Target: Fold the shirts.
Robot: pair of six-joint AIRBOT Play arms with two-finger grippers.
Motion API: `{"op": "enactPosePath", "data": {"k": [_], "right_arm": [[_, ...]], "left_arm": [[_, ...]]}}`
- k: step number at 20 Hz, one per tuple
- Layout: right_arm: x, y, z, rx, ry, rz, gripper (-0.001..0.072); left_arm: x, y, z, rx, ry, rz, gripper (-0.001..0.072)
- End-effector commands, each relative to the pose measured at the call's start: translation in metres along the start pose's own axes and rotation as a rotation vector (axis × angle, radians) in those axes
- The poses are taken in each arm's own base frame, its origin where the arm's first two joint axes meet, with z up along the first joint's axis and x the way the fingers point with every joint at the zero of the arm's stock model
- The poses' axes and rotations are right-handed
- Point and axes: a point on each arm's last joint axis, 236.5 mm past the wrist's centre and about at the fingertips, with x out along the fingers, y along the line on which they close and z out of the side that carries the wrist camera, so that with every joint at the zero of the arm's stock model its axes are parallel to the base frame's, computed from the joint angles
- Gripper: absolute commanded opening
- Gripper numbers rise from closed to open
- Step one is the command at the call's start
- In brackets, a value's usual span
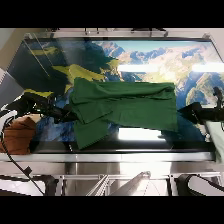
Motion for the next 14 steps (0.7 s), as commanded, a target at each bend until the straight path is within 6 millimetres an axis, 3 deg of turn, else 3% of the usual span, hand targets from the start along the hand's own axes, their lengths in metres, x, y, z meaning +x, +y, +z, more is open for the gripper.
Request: {"op": "enactPosePath", "data": {"k": [1,4,7,10,13,14], "right_arm": [[-0.017,-0.061,-0.019,0.175,0.048,-0.214,0.046],[-0.011,-0.08,-0.026,0.202,0.037,-0.258,0.046],[0.013,-0.083,-0.036,0.215,0.059,-0.23,0.046],[0.041,-0.073,-0.049,0.231,0.141,-0.179,0.0459],[0.076,-0.05,-0.06,0.198,0.213,-0.096,0.0454],[0.084,-0.042,-0.059,0.191,0.212,-0.065,0.033]], "left_arm": [[-0.006,0.009,0.005,0.024,-0.012,0.041,0.0024],[-0.011,0.014,0.004,0.004,-0.008,0.03,0.0024],[-0.013,0.015,0.003,-0.003,-0.004,0.025,0.0024],[-0.012,0.014,0.001,-0.001,0.003,0.023,0.0025],[-0.012,0.013,-0.001,0.0,0.011,0.021,0.0024],[-0.012,0.013,-0.001,0.0,0.012,0.02,0.0024]]}}
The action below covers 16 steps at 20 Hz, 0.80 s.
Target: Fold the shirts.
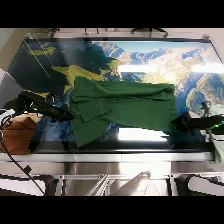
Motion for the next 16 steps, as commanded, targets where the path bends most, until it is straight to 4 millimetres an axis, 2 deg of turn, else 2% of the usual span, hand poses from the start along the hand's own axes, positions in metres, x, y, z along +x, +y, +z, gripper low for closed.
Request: {"op": "enactPosePath", "data": {"k": [1,3,5,6,8,9,11,13,14,15,16], "right_arm": [[0.03,0.019,-0.001,-0.053,0.021,0.058,0.0156],[0.023,0.047,0.008,-0.092,-0.015,0.17,0.0022],[0.003,0.078,0.012,-0.151,-0.036,0.27,0.0022],[-0.013,0.096,0.011,-0.189,-0.044,0.314,0.0022],[-0.067,0.144,0.01,-0.307,-0.108,0.427,0.0021],[-0.106,0.175,0.009,-0.378,-0.182,0.499,0.0021],[-0.203,0.241,0.002,-0.517,-0.414,0.684,0.0021],[-0.313,0.299,-0.025,-0.647,-0.692,0.891,0.0021],[-0.356,0.317,-0.045,-0.704,-0.803,0.959,0.0022],[-0.392,0.331,-0.064,-0.757,-0.903,0.998,0.0022],[-0.415,0.341,-0.081,-0.792,-0.968,1.016,0.0022]], "left_arm": [[0.0,-0.002,-0.004,0.011,0.015,-0.007,0.0024],[-0.001,-0.004,-0.004,0.03,0.019,-0.02,0.0024],[-0.01,-0.019,-0.008,0.062,0.046,-0.075,0.0024],[-0.02,-0.036,-0.01,0.091,0.055,-0.142,0.0024],[-0.064,-0.084,-0.007,0.149,-0.002,-0.323,0.0024],[-0.098,-0.115,-0.009,0.201,-0.043,-0.432,0.0024],[-0.177,-0.173,-0.029,0.377,-0.15,-0.589,0.0024],[-0.267,-0.236,-0.056,0.602,-0.353,-0.684,0.0024],[-0.308,-0.264,-0.071,0.712,-0.482,-0.682,0.0024],[-0.347,-0.289,-0.086,0.806,-0.633,-0.605,0.0024],[-0.383,-0.315,-0.104,0.888,-0.776,-0.546,0.0024]]}}
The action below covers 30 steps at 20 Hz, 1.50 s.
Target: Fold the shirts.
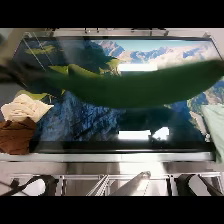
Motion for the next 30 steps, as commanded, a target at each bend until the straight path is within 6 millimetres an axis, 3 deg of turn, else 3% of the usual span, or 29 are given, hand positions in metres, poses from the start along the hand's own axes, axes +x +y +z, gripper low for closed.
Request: {"op": "enactPosePath", "data": {"k": [1,2,4,6,8,10,12,13,14,16,18,21,24,27,30], "right_arm": [[-0.039,0.148,0.053,-0.227,-0.253,0.219,0.0022],[-0.041,0.166,0.052,-0.243,-0.257,0.24,0.0022],[-0.044,0.201,0.045,-0.276,-0.25,0.327,0.0021],[-0.051,0.236,0.04,-0.276,-0.253,0.456,0.0022],[-0.052,0.254,0.036,-0.303,-0.238,0.496,0.0022],[-0.051,0.262,0.031,-0.338,-0.211,0.504,0.0022],[-0.045,0.26,0.03,-0.372,-0.183,0.464,0.0022],[-0.038,0.248,0.029,-0.389,-0.159,0.404,0.0022],[-0.028,0.223,0.028,-0.402,-0.121,0.3,0.0021],[-0.01,0.143,0.019,-0.368,-0.006,0.014,0.0021],[0.002,0.065,0.01,-0.309,0.069,-0.201,0.0021],[0.031,-0.039,-0.014,-0.202,0.178,-0.367,0.002],[0.072,-0.125,-0.036,-0.099,0.251,-0.437,0.002],[0.098,-0.206,-0.06,-0.009,0.302,-0.498,0.002],[0.115,-0.26,-0.07,0.04,0.287,-0.511,0.002]], "left_arm": [[-0.064,-0.173,0.05,0.447,-0.29,0.037,0.0024],[-0.08,-0.211,0.055,0.542,-0.36,0.088,0.0024],[-0.1,-0.264,0.051,0.671,-0.441,0.179,0.0024],[-0.112,-0.287,0.051,0.72,-0.506,0.251,0.0024],[-0.113,-0.291,0.05,0.719,-0.528,0.262,0.0024],[-0.108,-0.281,0.048,0.68,-0.507,0.232,0.0024],[-0.104,-0.263,0.05,0.648,-0.46,0.214,0.0024],[-0.102,-0.251,0.051,0.627,-0.423,0.209,0.0024],[-0.103,-0.235,0.057,0.594,-0.4,0.201,0.0024],[-0.106,-0.195,0.075,0.509,-0.374,0.198,0.0024],[-0.097,-0.133,0.091,0.409,-0.309,0.256,0.0024],[-0.044,-0.03,0.097,0.281,-0.117,0.334,0.0024],[0.018,0.084,0.103,0.171,0.003,0.406,0.0024],[0.049,0.192,0.098,0.043,0.029,0.444,0.0024],[0.072,0.267,0.09,-0.012,0.052,0.449,0.0024]]}}
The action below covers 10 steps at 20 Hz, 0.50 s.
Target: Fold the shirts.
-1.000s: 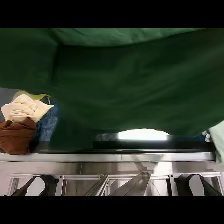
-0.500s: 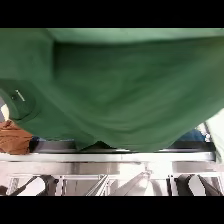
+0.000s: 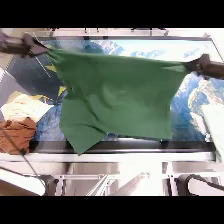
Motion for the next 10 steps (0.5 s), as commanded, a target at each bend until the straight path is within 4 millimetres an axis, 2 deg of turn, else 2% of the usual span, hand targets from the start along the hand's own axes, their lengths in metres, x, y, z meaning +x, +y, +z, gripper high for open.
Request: {"op": "enactPosePath", "data": {"k": [1,3,6,8,10], "right_arm": [[0.054,-0.056,-0.002,0.031,-0.014,-0.042,0.002],[0.073,-0.075,0.001,0.054,-0.049,-0.029,0.0021],[0.096,-0.095,0.0,0.095,-0.089,0.021,0.0021],[0.107,-0.111,-0.014,0.136,-0.059,0.019,0.002],[0.111,-0.113,-0.035,0.131,0.02,0.039,0.0021]], "left_arm": [[0.068,0.078,-0.012,-0.05,0.028,0.057,0.0024],[0.093,0.105,-0.007,-0.048,-0.018,0.09,0.0024],[0.124,0.126,-0.023,-0.07,-0.014,0.111,0.0024],[0.135,0.129,-0.041,-0.08,0.031,0.1,0.0024],[0.136,0.134,-0.063,-0.077,0.111,0.11,0.0024]]}}
